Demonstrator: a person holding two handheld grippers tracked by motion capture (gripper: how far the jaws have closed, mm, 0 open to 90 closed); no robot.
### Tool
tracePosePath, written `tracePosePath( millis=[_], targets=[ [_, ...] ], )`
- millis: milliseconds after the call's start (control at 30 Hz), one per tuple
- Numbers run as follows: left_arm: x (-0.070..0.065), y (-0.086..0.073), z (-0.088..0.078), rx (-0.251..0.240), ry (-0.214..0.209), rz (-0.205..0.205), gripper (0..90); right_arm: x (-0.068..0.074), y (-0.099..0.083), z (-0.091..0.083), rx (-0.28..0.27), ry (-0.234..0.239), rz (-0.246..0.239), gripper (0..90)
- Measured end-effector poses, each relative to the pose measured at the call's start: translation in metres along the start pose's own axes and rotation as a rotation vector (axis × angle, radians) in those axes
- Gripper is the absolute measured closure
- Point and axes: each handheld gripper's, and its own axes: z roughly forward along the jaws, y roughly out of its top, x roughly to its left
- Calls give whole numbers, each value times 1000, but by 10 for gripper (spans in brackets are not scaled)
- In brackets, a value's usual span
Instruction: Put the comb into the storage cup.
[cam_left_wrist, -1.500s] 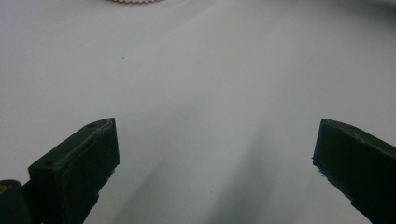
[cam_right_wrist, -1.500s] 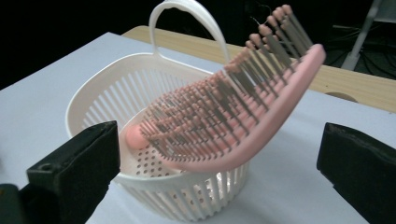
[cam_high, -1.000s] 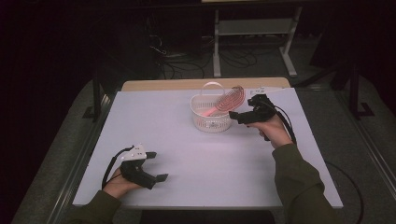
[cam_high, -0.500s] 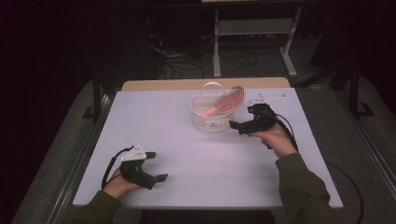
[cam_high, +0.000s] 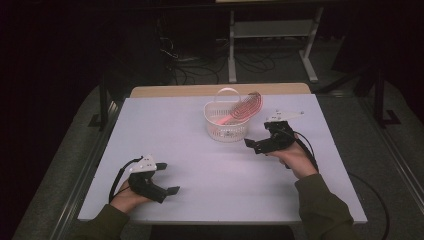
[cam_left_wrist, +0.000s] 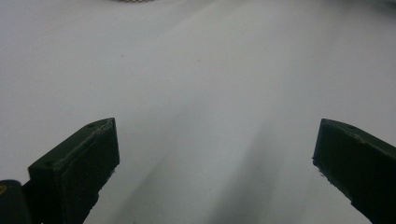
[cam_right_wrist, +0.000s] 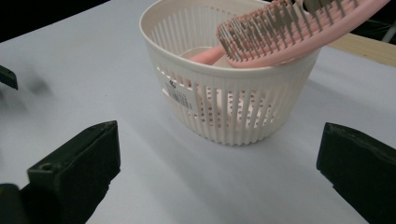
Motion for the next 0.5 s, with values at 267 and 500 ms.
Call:
tracePosePath(
  millis=[267,500],
  targets=[
    [0,0,0,-1,2,0,1,5,-8,-4,-10,-3,0,0],
    [0,0,-1,-4,4,-1,2,10,-17,-8,-12,6,7,0]
  ],
)
